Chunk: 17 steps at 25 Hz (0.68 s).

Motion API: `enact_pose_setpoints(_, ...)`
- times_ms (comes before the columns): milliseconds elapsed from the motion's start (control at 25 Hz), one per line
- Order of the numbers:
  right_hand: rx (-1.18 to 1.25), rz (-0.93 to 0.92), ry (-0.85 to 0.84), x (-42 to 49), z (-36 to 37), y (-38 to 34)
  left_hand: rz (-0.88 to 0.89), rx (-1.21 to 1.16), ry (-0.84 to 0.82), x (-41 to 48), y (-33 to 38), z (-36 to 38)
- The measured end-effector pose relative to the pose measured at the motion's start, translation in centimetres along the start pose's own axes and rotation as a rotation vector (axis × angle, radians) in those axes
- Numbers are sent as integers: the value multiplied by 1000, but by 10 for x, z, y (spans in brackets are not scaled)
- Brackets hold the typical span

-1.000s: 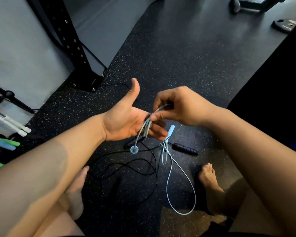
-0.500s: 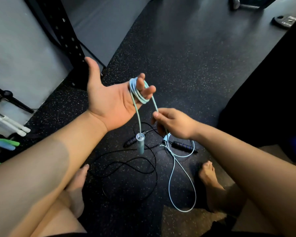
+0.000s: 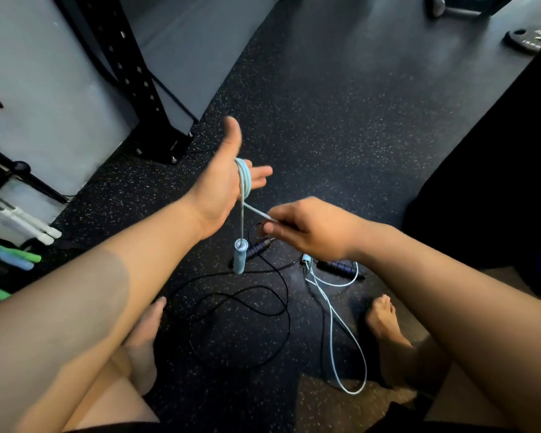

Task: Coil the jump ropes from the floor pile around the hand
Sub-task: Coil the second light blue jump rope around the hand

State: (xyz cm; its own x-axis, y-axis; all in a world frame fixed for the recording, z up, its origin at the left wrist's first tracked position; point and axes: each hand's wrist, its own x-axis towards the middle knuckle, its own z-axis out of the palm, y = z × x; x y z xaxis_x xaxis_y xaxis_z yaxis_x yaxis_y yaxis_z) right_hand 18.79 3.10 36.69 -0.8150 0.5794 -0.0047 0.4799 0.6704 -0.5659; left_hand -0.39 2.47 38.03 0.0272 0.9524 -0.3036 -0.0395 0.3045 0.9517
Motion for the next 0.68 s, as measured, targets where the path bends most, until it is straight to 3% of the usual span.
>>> enact_pose_setpoints(120, -26, -49, 143, 1, -19, 5, -131, 288, -198, -4, -5, 0)
enact_pose_setpoints(280, 100, -5, 226, 1, -33, 17, -192, 327, -432, -21, 5, 4)
enact_pose_setpoints(480, 346, 43, 277, 3, -28, 21, -227, 58, -509, -27, 18, 7)
enact_pose_setpoints(680, 509, 198, 261, 7, -10, 30, -204, -311, -361, -29, 21, 3)
